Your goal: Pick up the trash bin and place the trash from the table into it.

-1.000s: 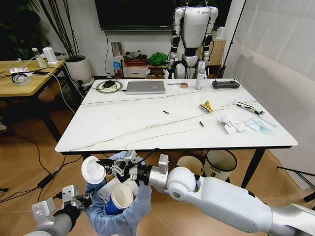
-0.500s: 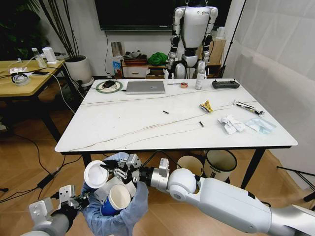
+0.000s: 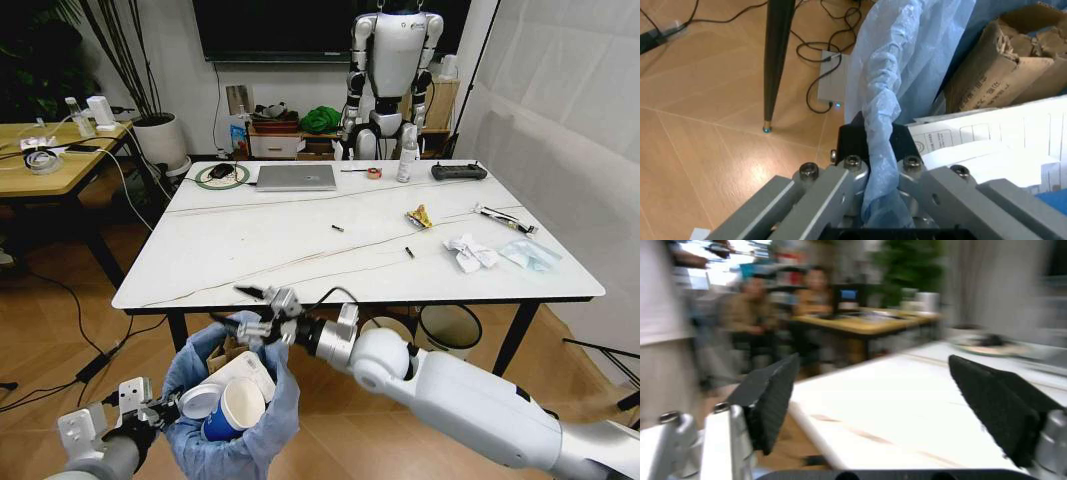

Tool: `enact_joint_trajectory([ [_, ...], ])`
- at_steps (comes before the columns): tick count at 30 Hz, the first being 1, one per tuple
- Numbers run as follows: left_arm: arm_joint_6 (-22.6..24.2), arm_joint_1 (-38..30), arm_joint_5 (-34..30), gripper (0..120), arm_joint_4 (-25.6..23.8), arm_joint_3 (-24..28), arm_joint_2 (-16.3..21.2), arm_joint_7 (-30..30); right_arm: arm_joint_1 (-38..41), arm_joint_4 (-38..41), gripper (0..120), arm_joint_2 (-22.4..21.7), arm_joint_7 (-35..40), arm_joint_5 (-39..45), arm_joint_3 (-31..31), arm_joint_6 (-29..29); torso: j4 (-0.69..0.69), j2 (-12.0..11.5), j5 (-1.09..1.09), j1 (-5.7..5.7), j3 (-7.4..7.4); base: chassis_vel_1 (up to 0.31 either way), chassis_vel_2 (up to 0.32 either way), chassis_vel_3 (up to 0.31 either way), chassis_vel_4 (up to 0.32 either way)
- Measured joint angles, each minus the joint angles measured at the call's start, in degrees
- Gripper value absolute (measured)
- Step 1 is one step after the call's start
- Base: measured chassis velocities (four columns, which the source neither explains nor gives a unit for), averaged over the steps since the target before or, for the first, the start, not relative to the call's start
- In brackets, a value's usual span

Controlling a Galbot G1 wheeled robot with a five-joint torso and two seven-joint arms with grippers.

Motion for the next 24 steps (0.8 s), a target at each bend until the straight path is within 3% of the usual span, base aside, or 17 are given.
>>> enact_joint_trajectory([
  [4, -0.05, -0.4, 0.02, 0, 0.0, 0.07, 0.04, 0.25, -1.21, -4.9, 99, -0.49, 6.18, -0.55, 7.86, -6.7, -0.01, 0.0, 0.02, 0.0, 0.0, 0.0, 0.0, 0.0, 0.0],
  [15, -0.29, -1.34, 0.92, 0, 0.38, 0.84, -0.8, 0.94, -5.34, -12.45, 100, -4.88, 7.11, 2.53, 25.03, -20.04, -0.02, 0.0, 0.02, -0.01, 0.0, 0.0, 0.0, 0.0, 0.0],
  [24, -0.41, -1.28, 1.46, 0, 0.62, 1.21, -1.38, 1.12, -6.48, -15.05, 100, -5.88, 6.26, 4.98, 27.61, -26.19, -0.01, 0.0, 0.02, -0.01, 0.0, 0.0, 0.0, 0.0, 0.0],
])
